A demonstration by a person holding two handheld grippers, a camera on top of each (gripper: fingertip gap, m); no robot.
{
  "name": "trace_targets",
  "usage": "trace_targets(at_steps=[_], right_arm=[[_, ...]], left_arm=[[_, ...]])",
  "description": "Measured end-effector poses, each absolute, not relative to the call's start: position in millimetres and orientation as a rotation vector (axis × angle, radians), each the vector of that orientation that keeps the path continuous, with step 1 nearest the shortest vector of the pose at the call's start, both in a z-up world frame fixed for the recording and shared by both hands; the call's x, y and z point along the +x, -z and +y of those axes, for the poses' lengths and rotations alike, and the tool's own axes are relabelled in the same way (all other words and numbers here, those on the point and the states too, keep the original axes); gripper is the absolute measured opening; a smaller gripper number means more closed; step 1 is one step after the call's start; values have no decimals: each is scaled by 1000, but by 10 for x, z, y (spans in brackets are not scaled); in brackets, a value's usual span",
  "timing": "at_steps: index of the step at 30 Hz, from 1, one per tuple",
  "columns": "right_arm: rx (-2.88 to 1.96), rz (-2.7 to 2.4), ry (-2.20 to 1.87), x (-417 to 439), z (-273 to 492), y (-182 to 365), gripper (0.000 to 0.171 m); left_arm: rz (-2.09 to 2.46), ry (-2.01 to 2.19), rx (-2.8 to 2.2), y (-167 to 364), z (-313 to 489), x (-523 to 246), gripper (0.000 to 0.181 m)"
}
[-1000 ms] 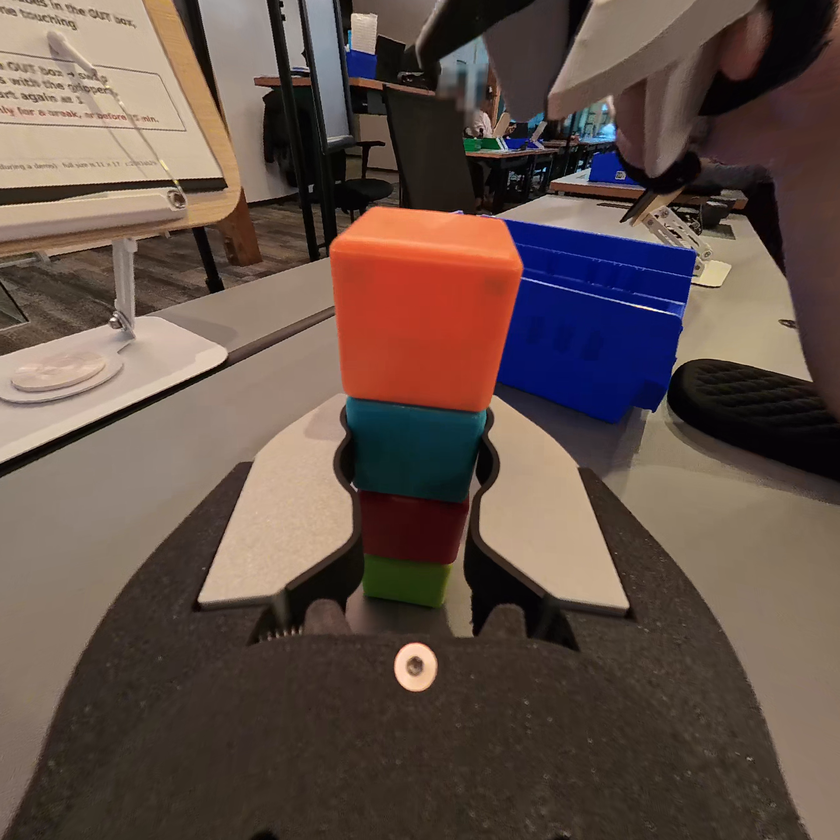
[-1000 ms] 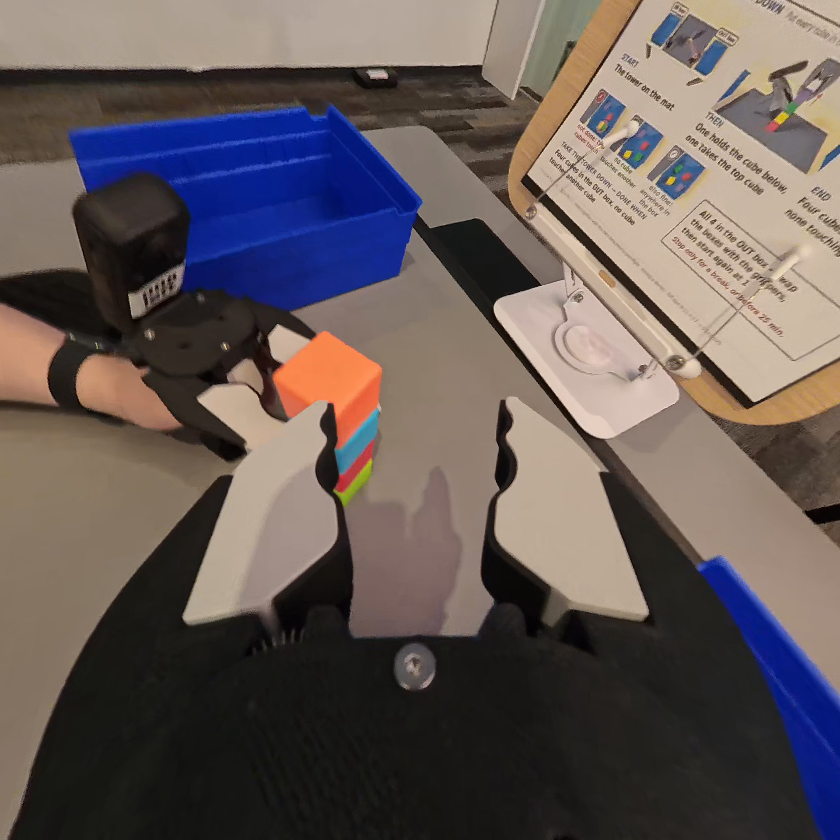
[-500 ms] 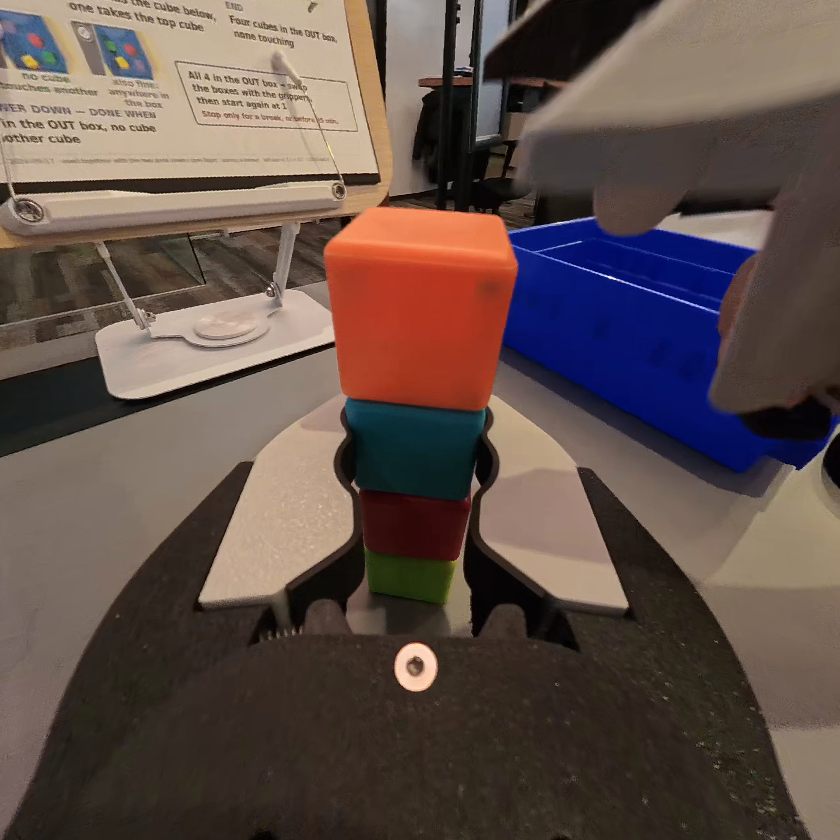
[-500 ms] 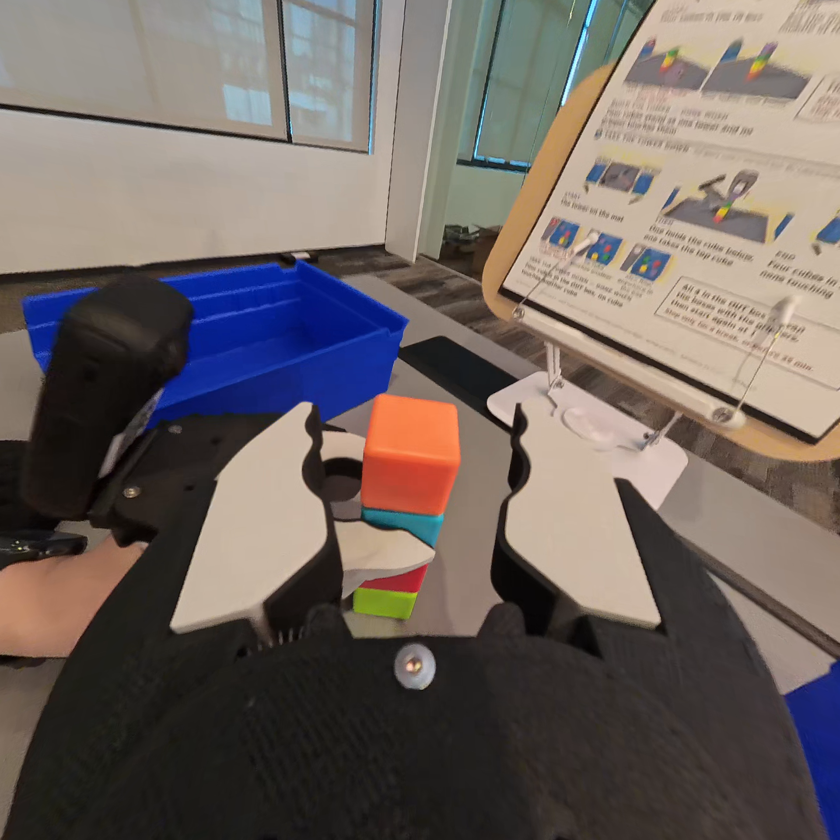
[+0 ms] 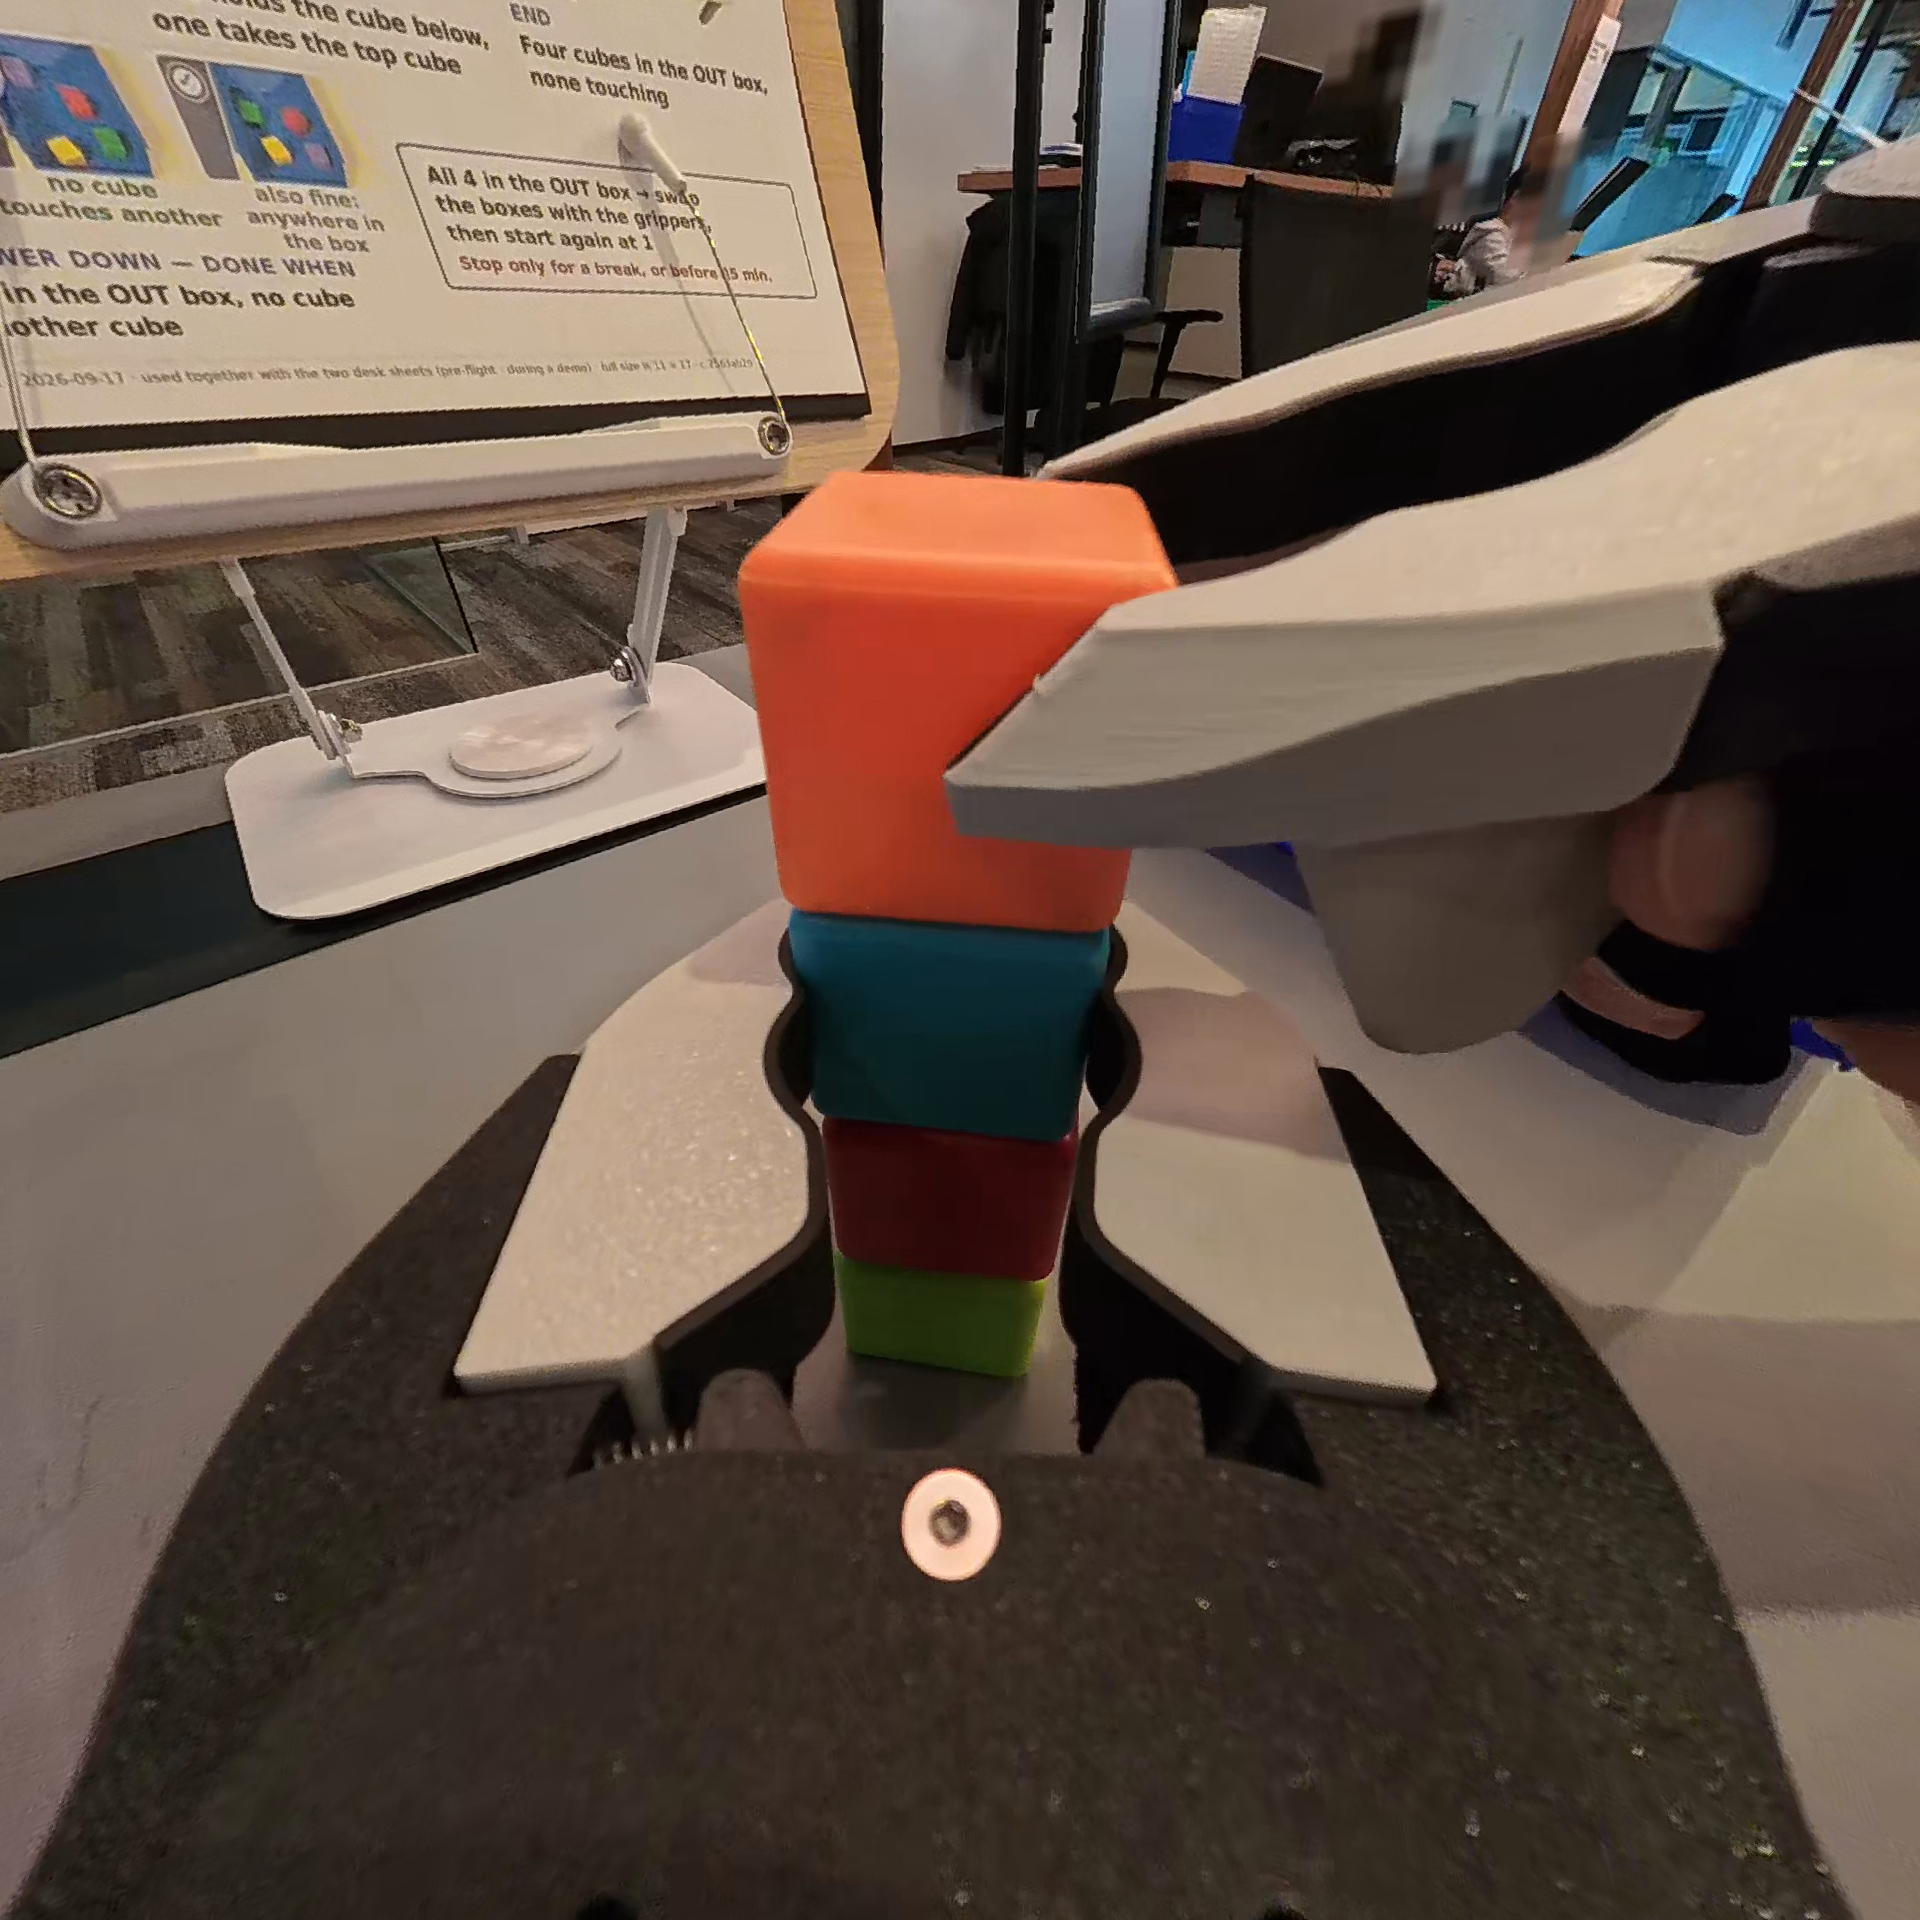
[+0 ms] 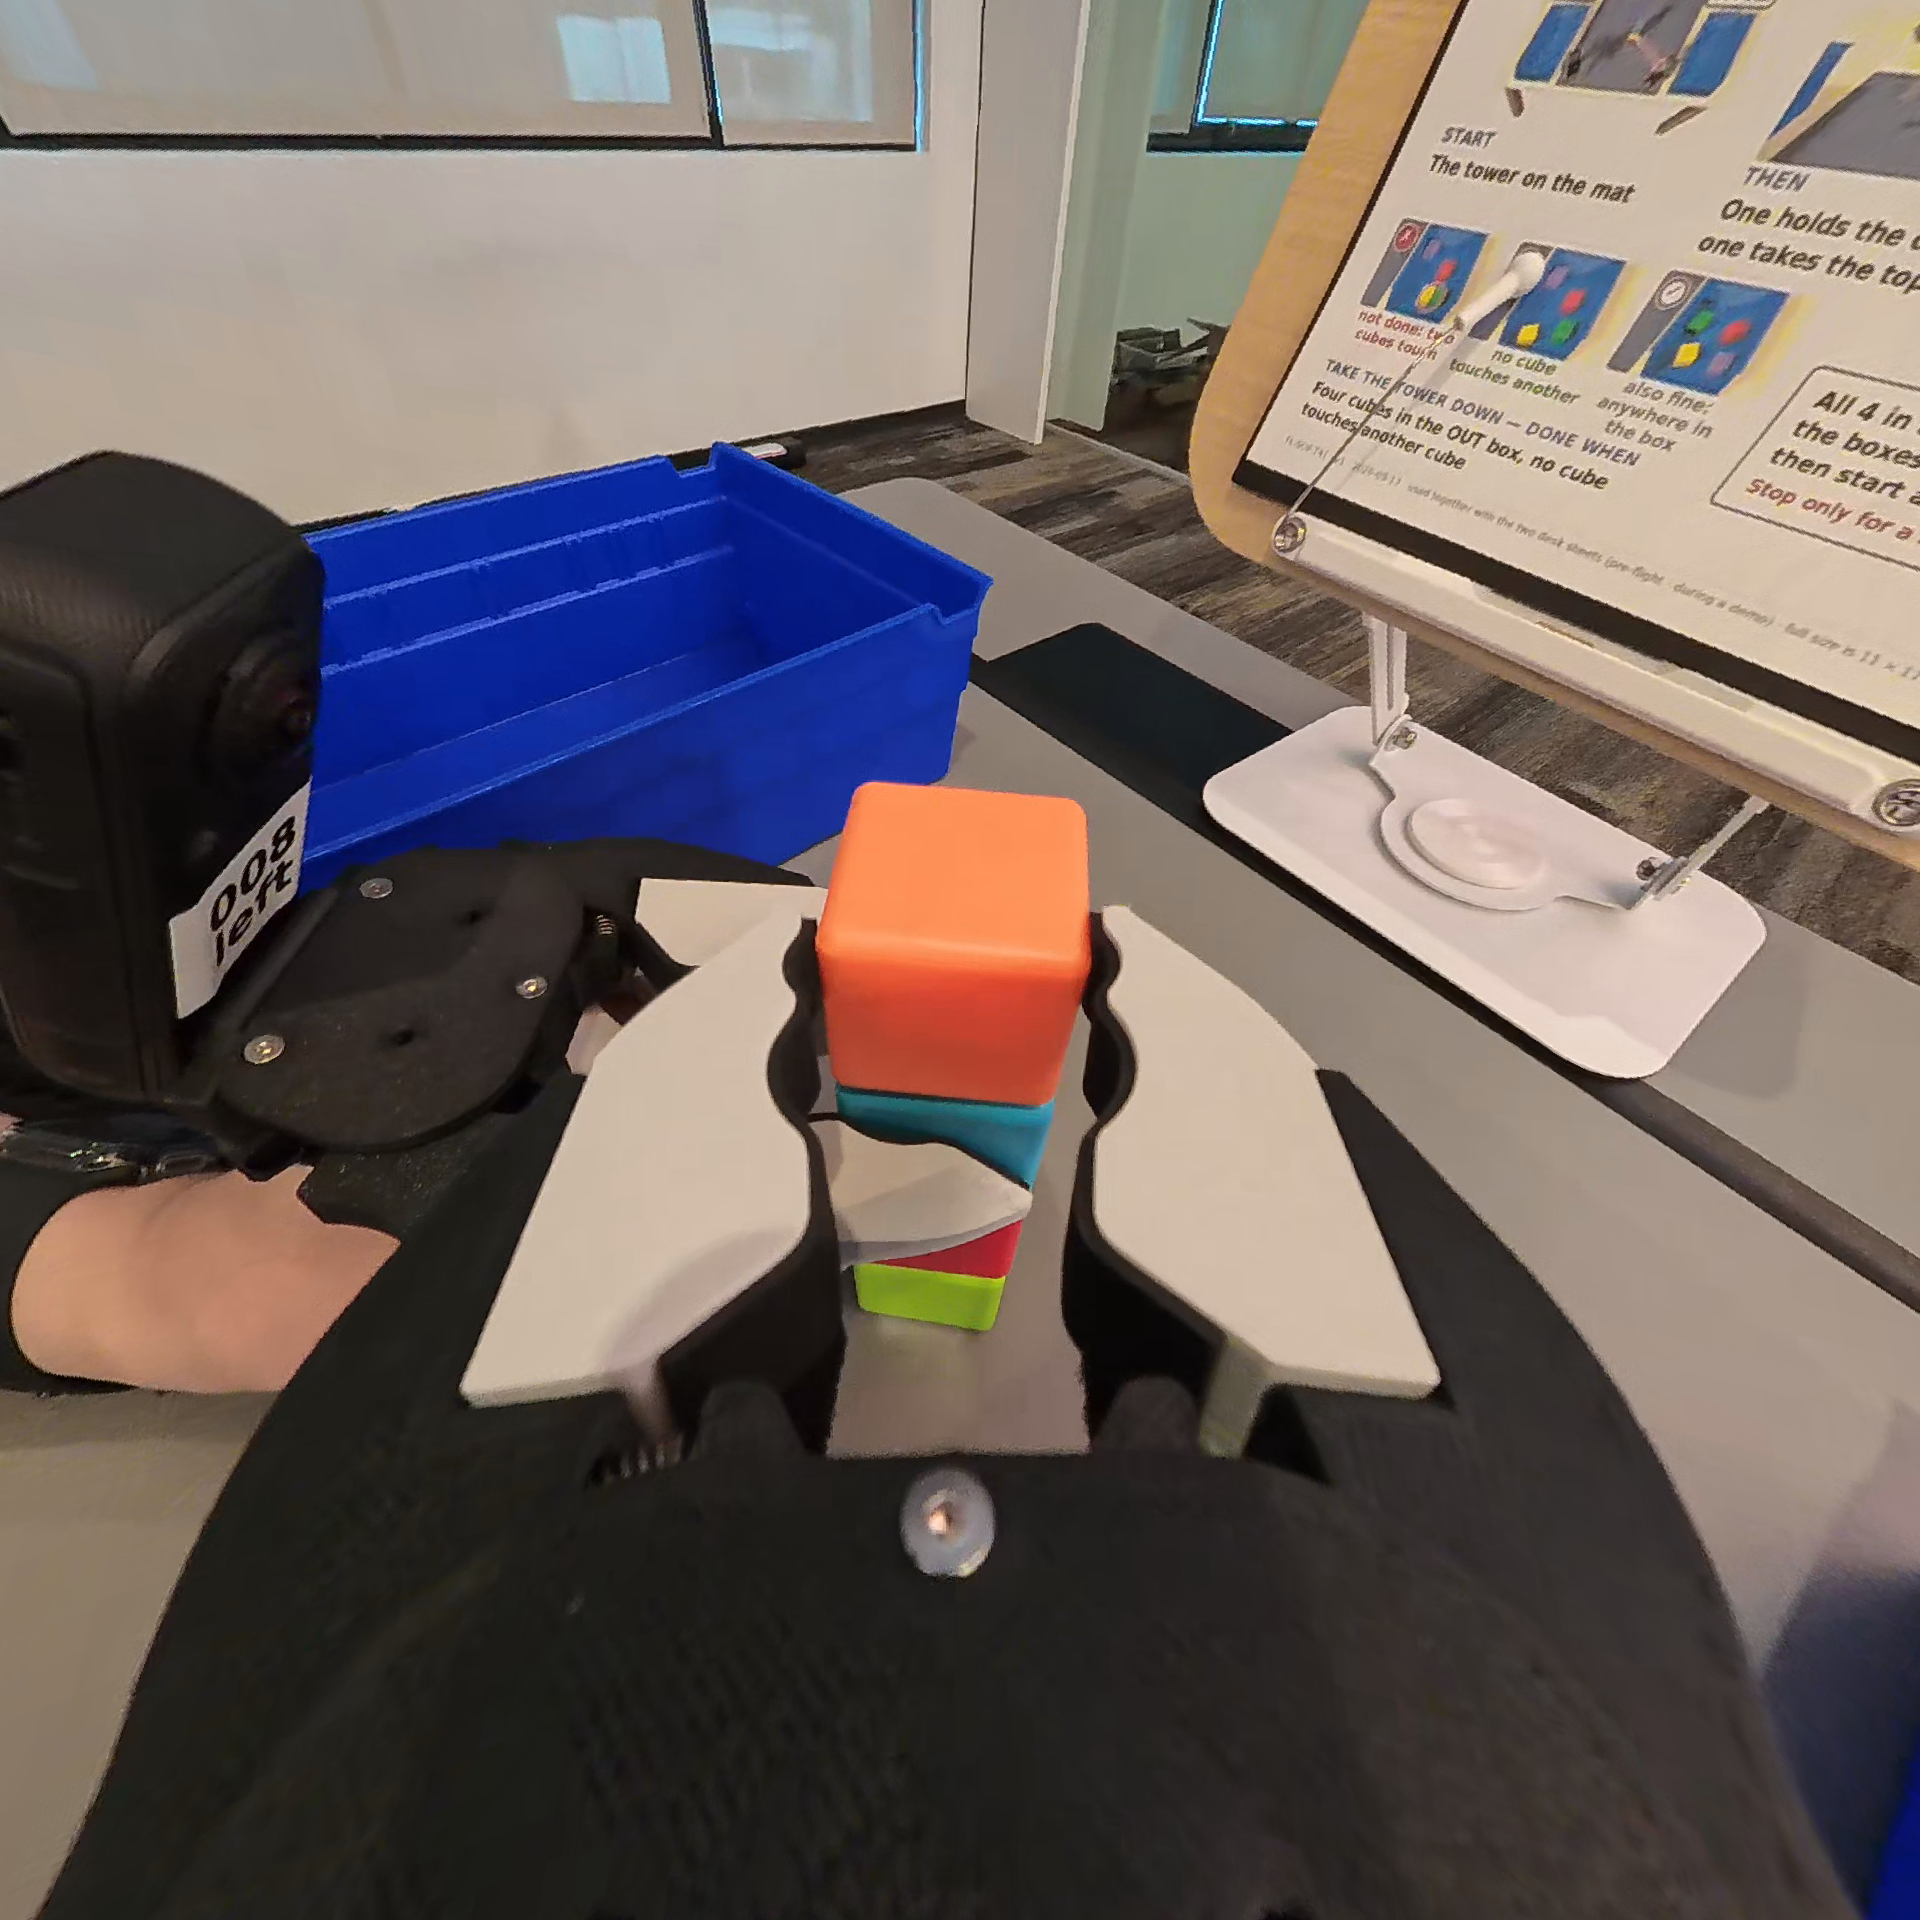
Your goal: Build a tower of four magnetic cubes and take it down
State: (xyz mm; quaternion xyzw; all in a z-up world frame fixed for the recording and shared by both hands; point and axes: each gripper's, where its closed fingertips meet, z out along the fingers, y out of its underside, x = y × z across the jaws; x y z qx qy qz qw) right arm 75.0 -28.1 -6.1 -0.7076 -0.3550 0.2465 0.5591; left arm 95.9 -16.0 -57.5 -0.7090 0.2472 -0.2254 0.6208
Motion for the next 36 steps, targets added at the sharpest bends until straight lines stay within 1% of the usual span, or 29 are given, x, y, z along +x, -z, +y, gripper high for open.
trace_targets(at_steps=[7,13,15,18,20,22,25,27,32,36], right_arm=[[-1653,-845,-599,788,-279,-25,49],[-1600,-817,-607,1021,-277,-414,49],[-1587,-812,-531,1267,-204,-604,49],[-1667,-717,-360,2084,56,-836,49],[-1806,-568,-266,2812,314,-691,49],[-1992,-439,-188,3474,544,-264,49],[-2132,-299,-153,4041,798,355,49],[-2139,-259,-88,4224,921,578,49],[-2172,-228,110,4465,1062,869,49],[-2243,-222,104,4494,1051,1094,49]], left_arm=[[619,506,-1620,575,-175,1010,50],[644,491,-1612,576,-196,1045,50],[631,515,-1620,577,-182,1033,50],[623,540,-1627,580,-177,1013,50],[625,574,-1631,585,-193,1021,50],[630,583,-1629,586,-198,1035,49],[652,593,-1627,589,-209,1081,50],[666,606,-1623,590,-222,1105,50],[687,623,-1621,593,-247,1134,50],[695,629,-1621,594,-260,1145,50]])
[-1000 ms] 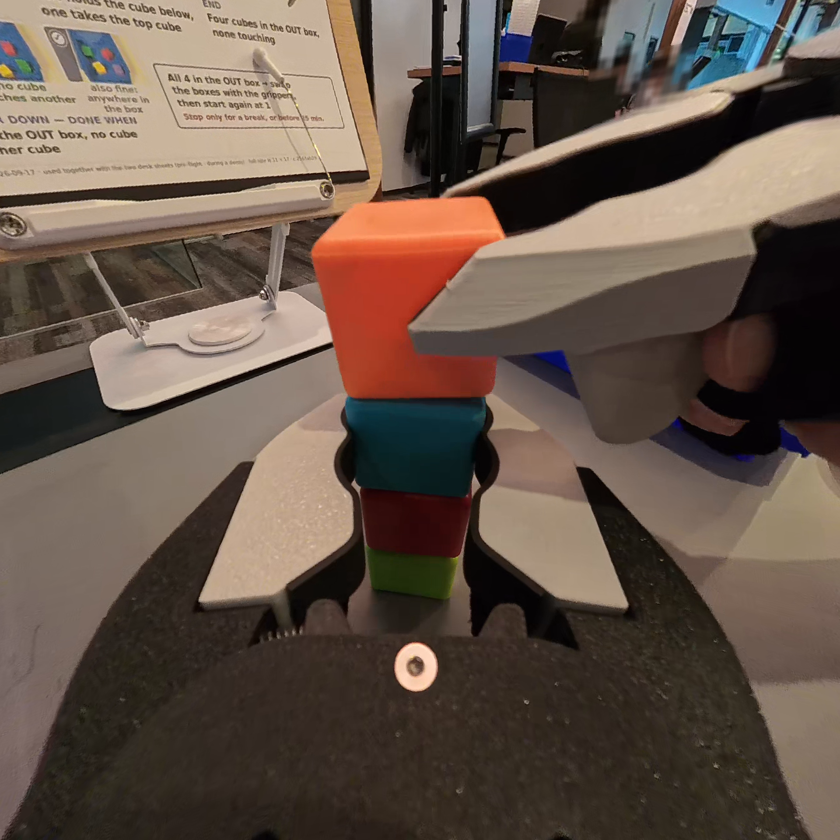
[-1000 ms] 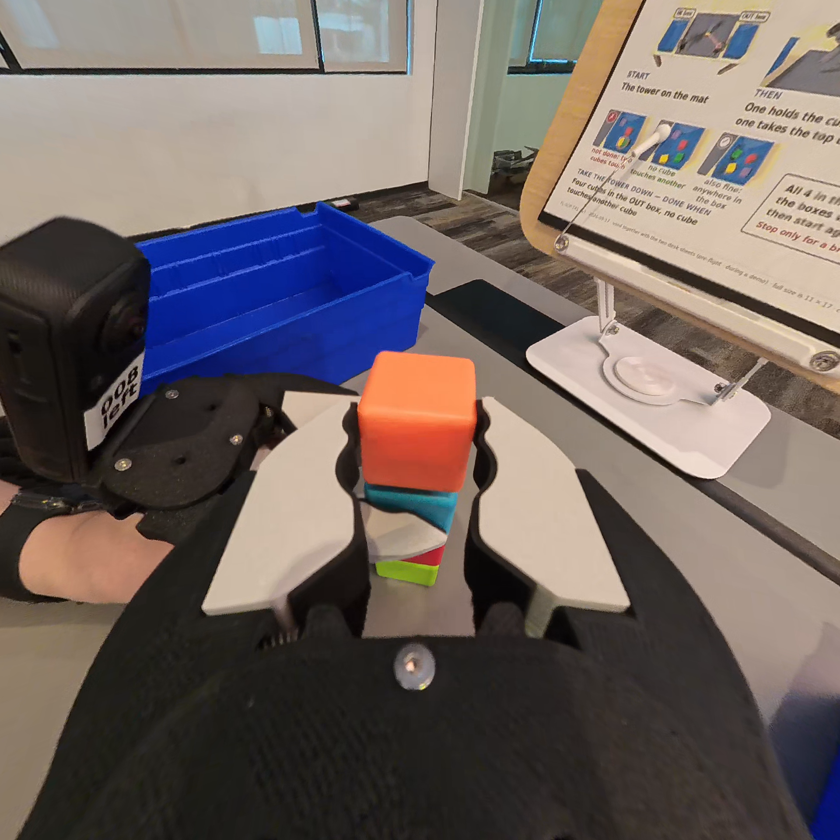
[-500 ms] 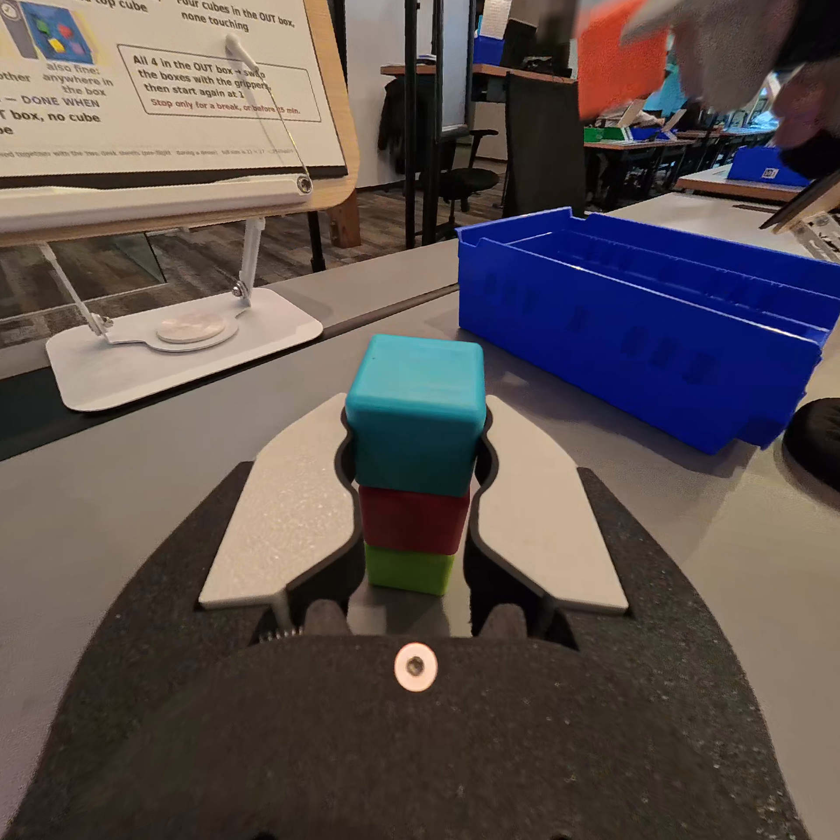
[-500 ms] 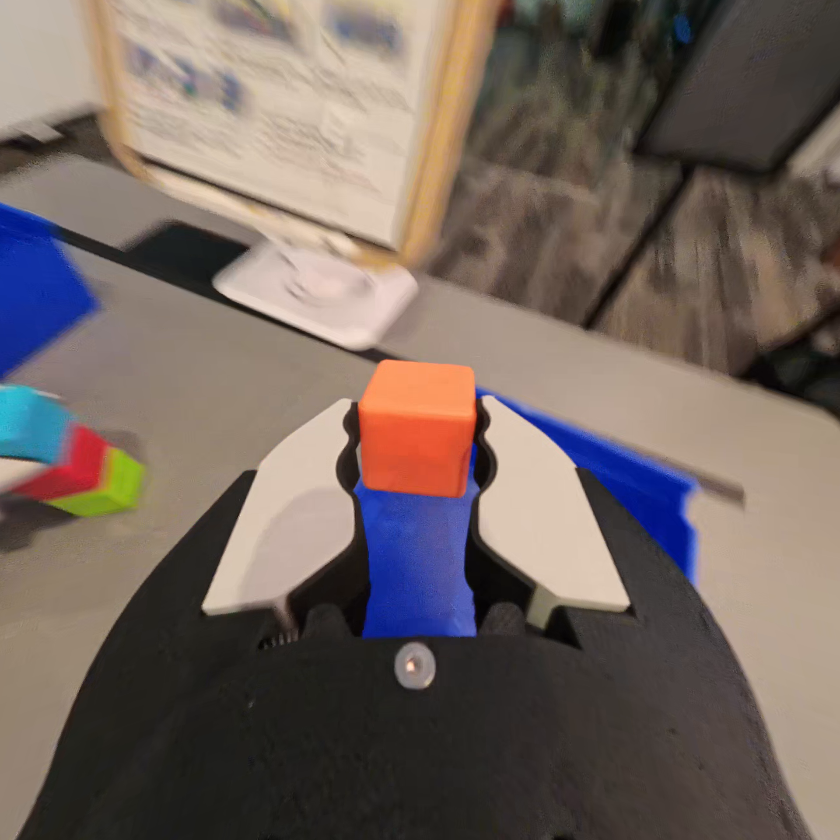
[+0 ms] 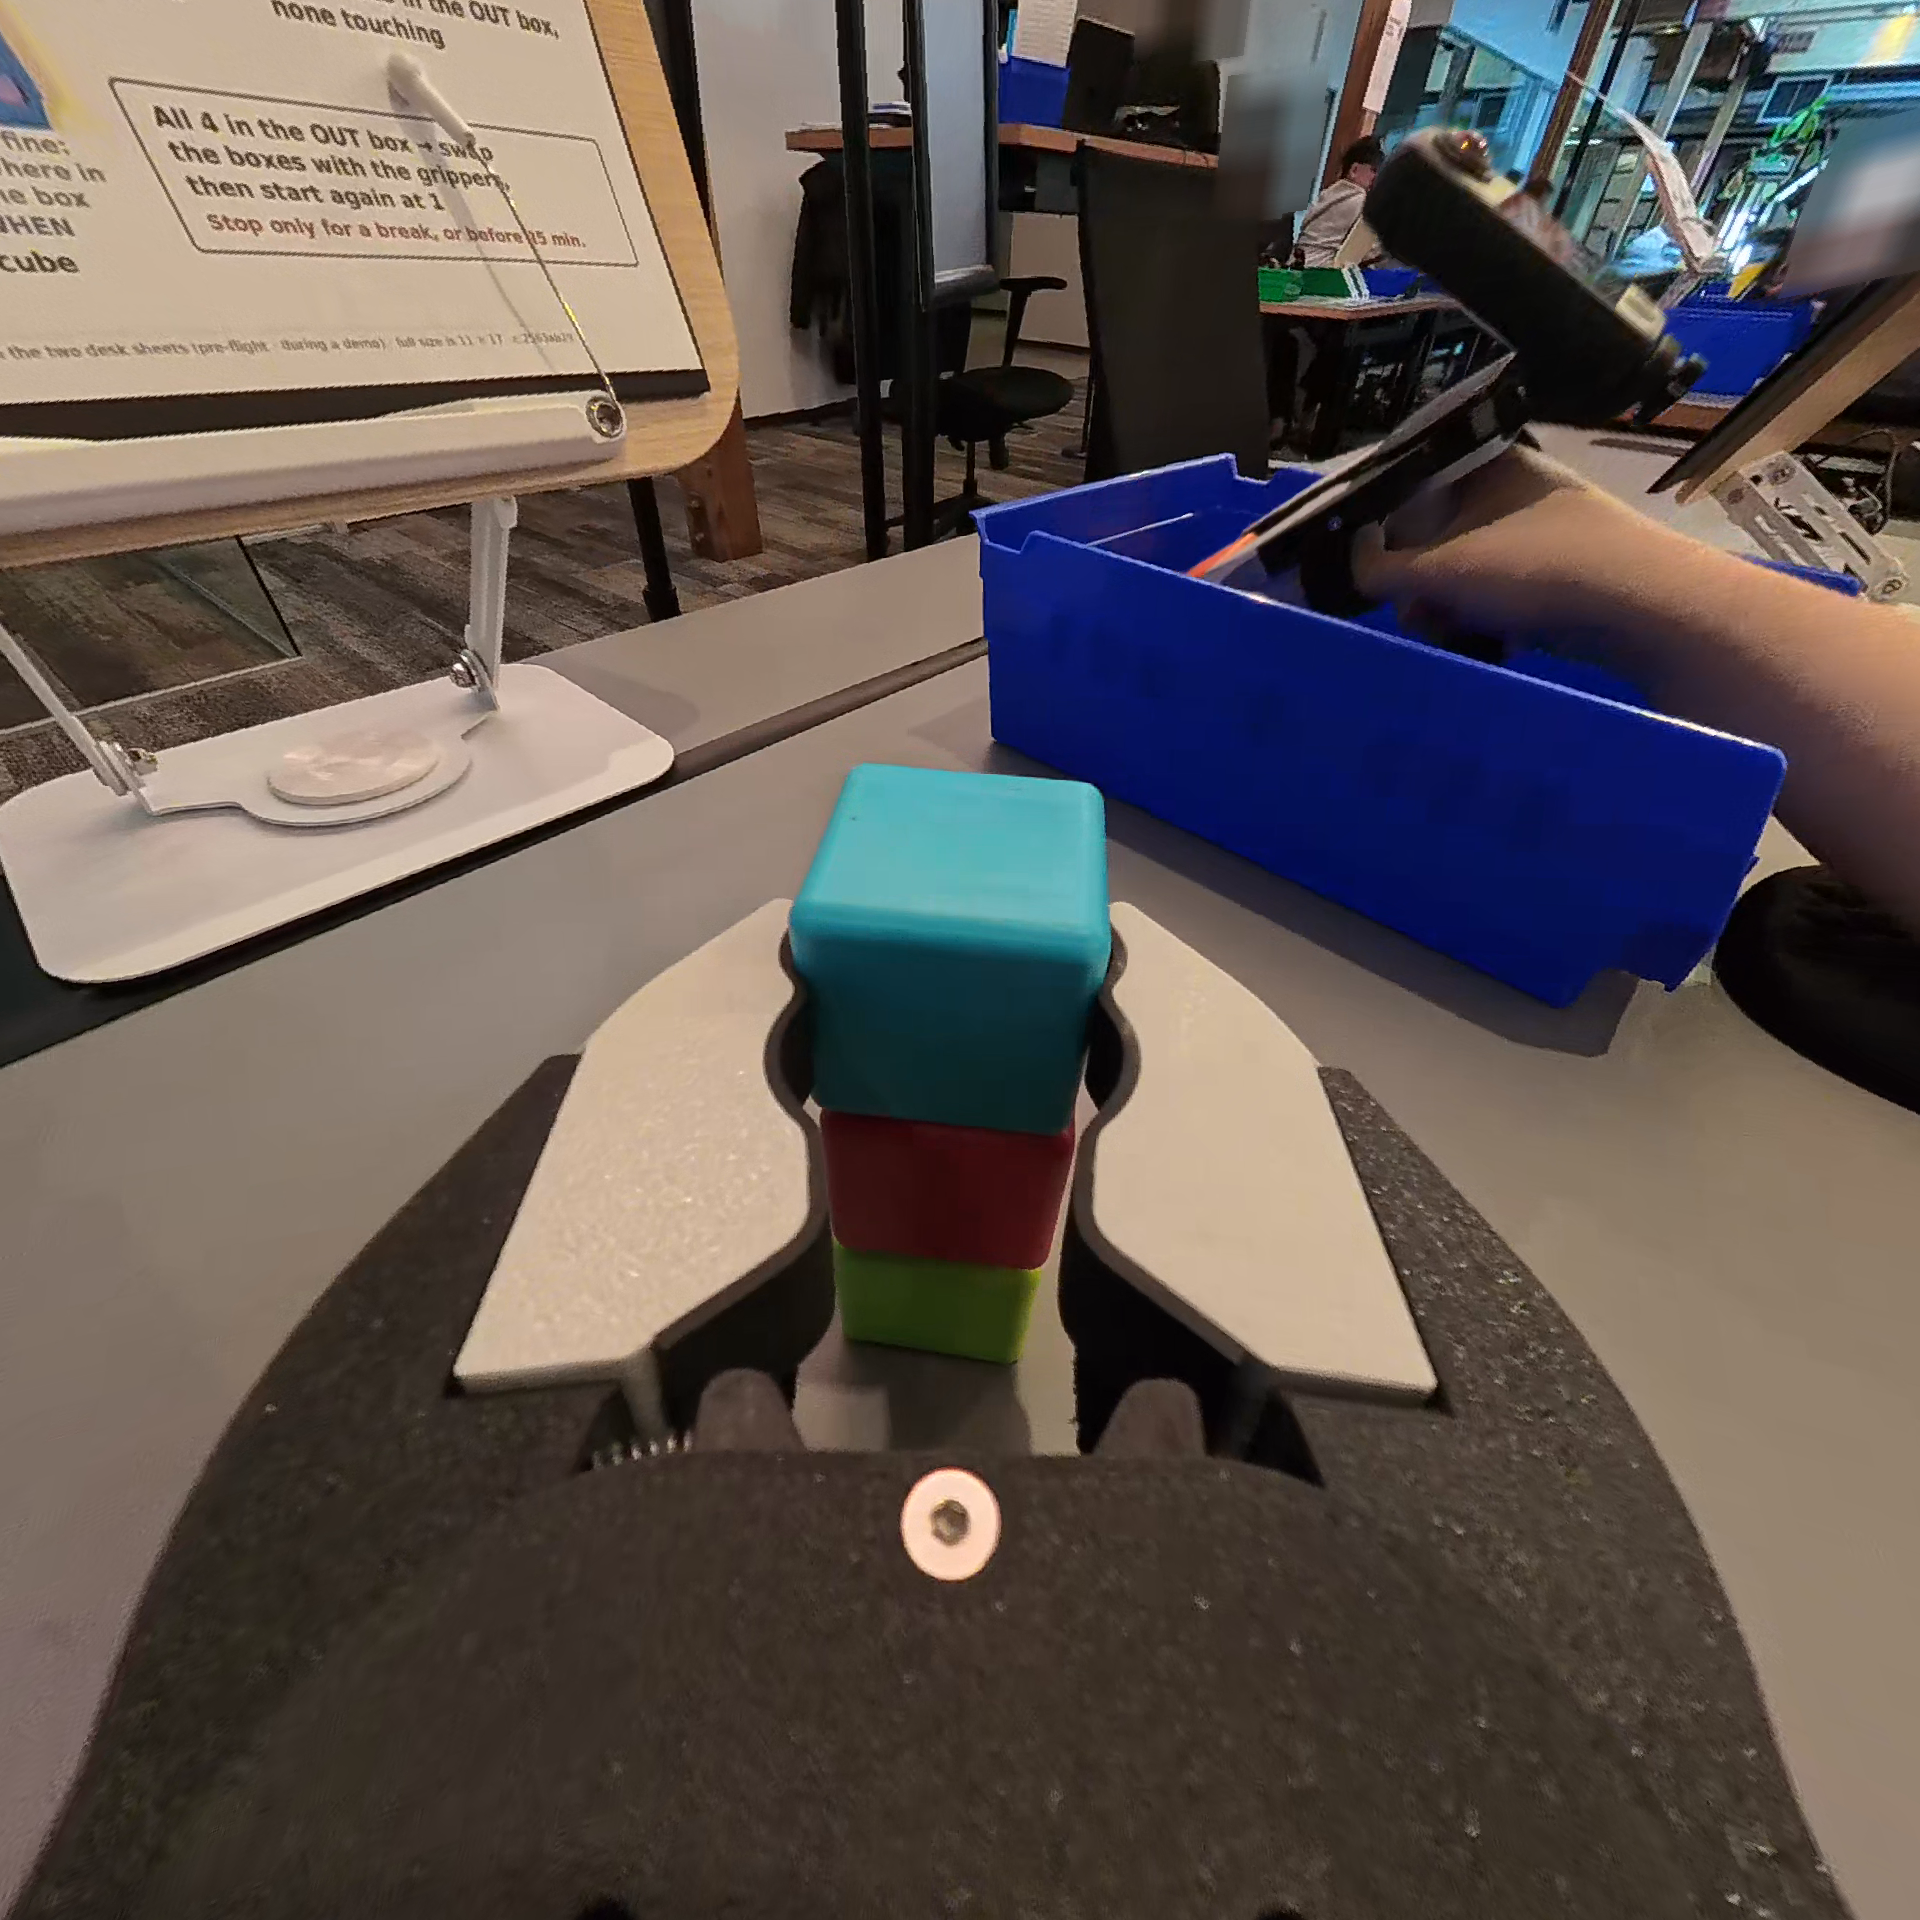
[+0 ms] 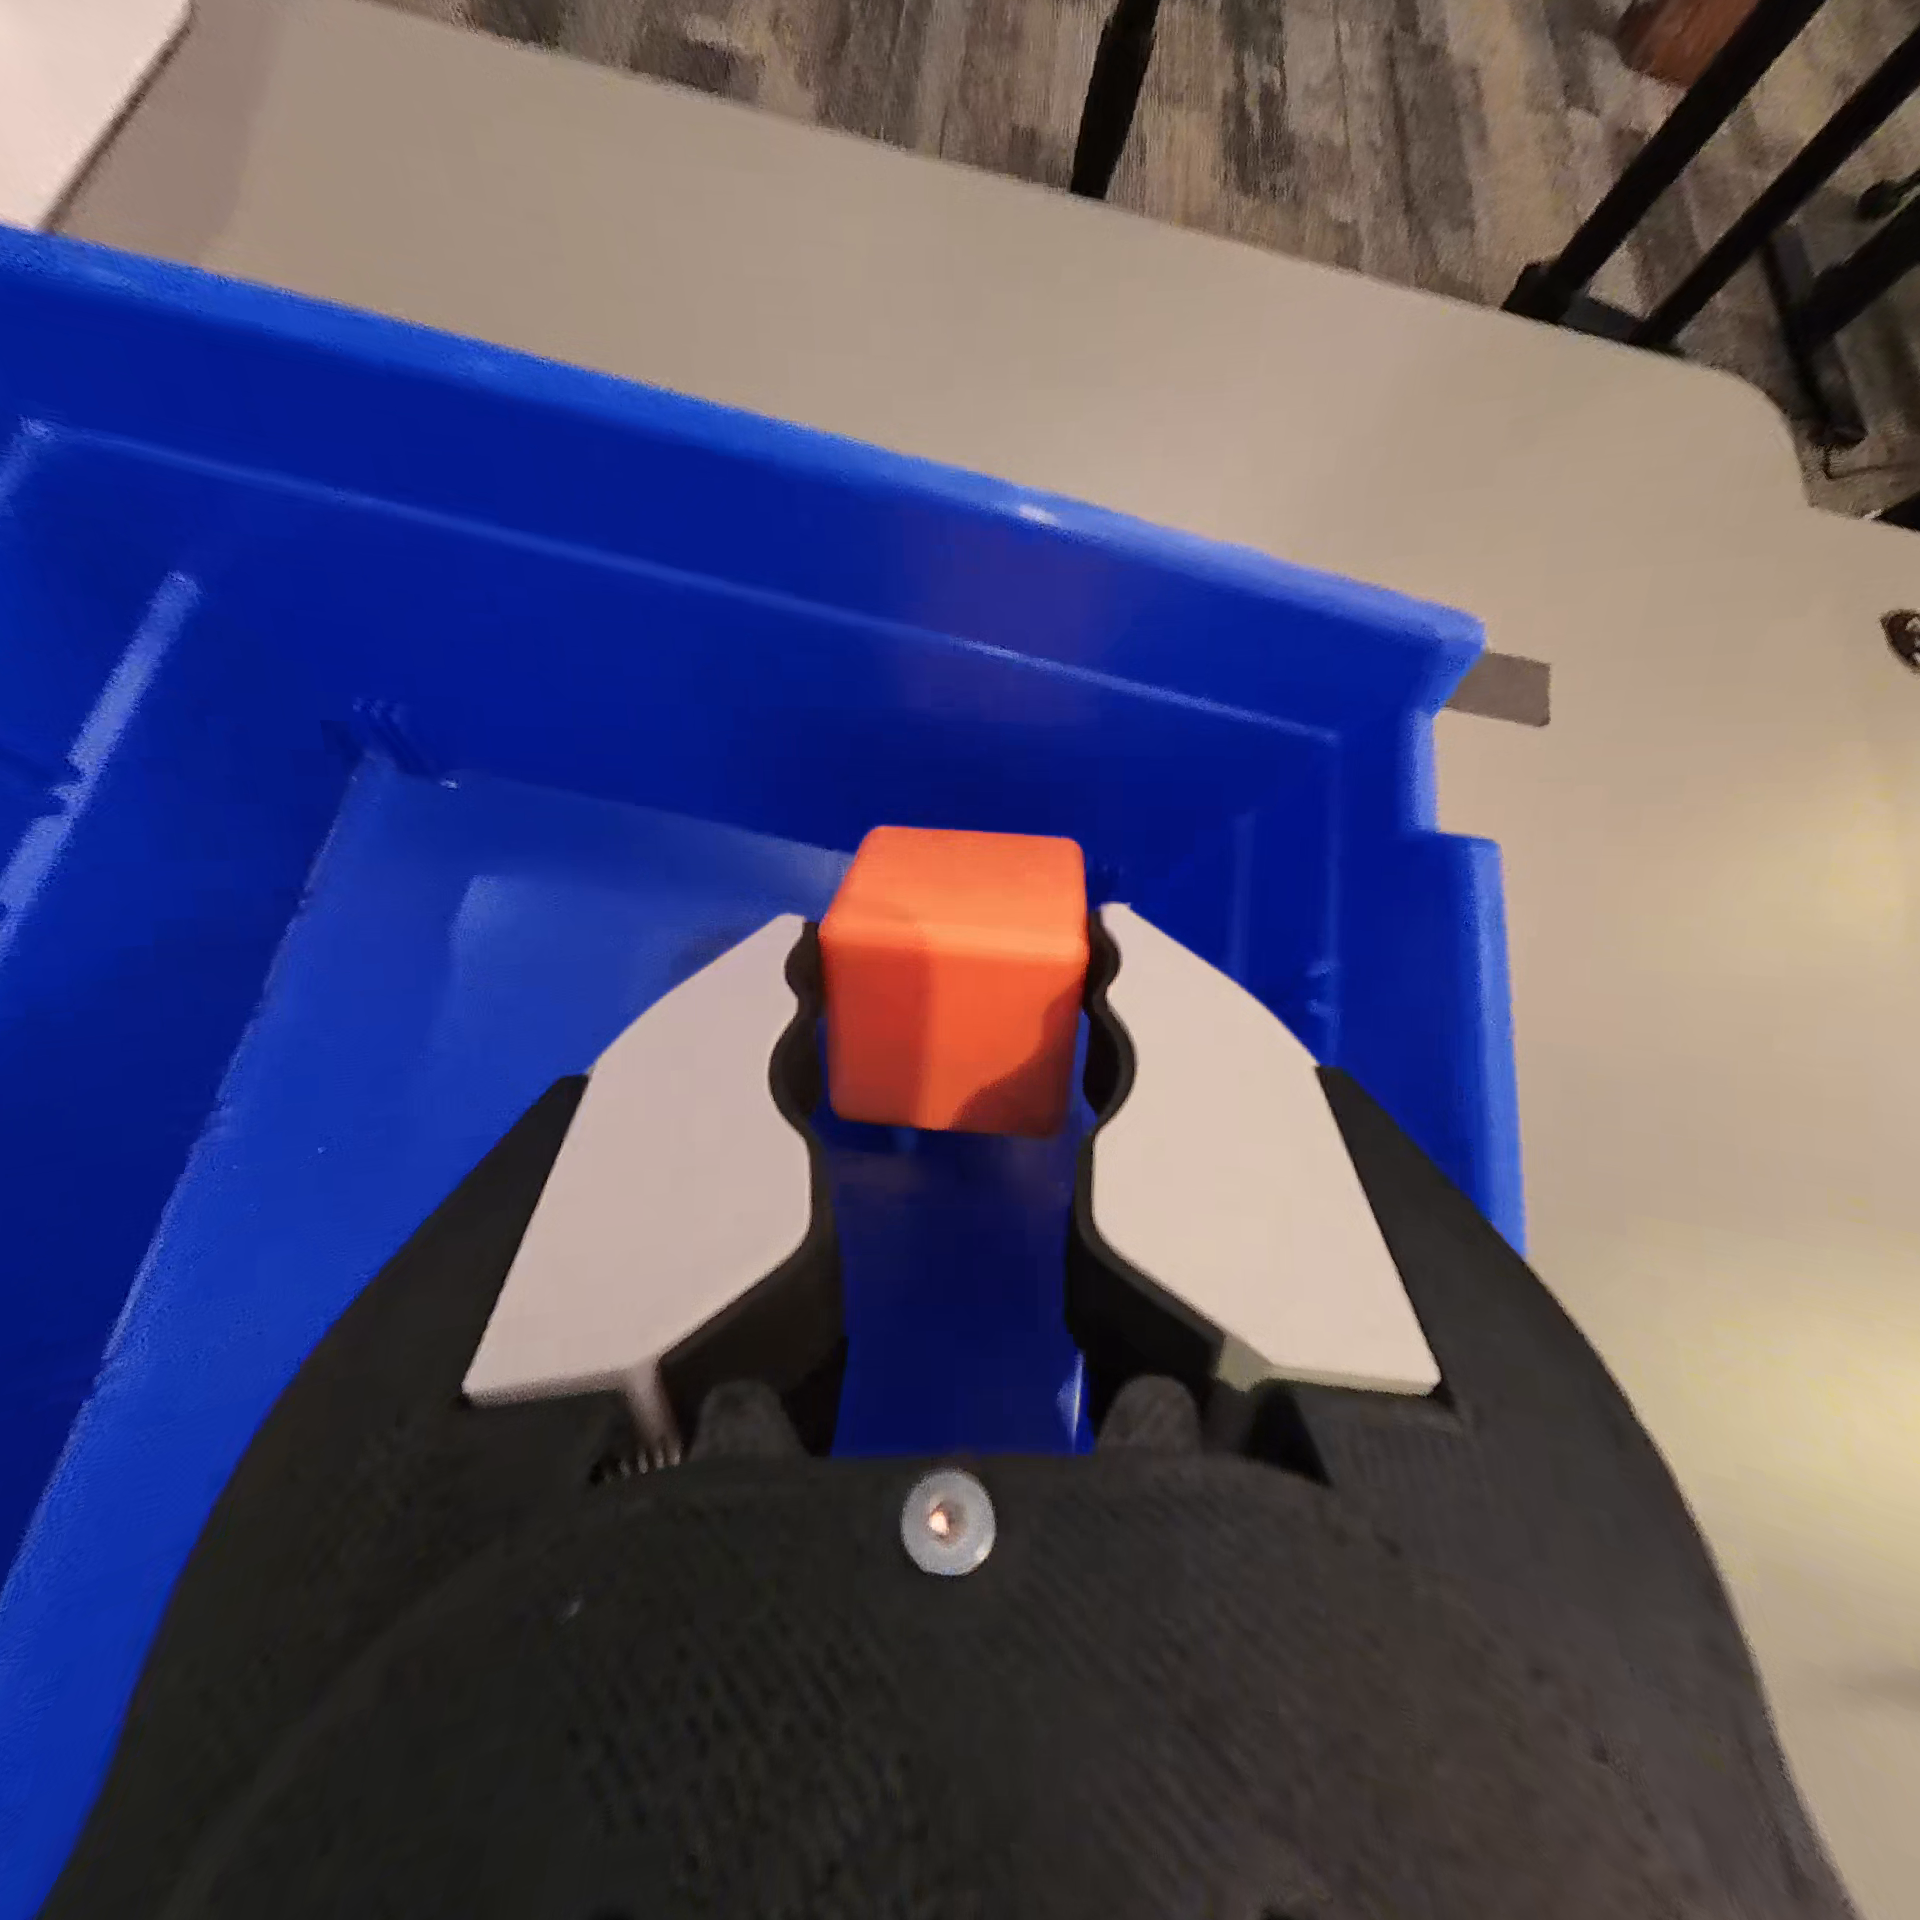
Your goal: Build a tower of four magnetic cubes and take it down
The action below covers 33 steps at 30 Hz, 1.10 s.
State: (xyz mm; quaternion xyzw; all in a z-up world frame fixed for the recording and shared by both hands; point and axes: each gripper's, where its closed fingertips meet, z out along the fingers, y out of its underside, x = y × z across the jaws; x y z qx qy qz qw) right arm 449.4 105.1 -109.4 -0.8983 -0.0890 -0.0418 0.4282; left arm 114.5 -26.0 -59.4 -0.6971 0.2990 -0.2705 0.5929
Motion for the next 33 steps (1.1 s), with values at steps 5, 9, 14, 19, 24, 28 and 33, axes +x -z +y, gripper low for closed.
trace_targets(at_steps=[5,9,14,19,24,28,33], right_arm=[[-2369,-272,170,4531,941,1255,50],[-2492,-307,216,4554,799,1356,51],[-2589,-307,202,4538,711,1521,54],[-2600,-294,180,4529,699,1510,55],[-2560,-295,185,4505,712,1358,69],[-2486,-316,141,4400,726,1112,73],[-2363,-364,124,4271,715,713,76]], left_arm=[[706,635,-1621,595,-274,1146,50],[713,632,-1628,600,-289,1129,50],[725,638,-1637,606,-309,1108,50],[734,653,-1636,607,-316,1109,50],[741,687,-1644,626,-322,1124,49],[754,703,-1692,732,-314,1136,59],[788,677,-1749,873,-319,1135,66]])
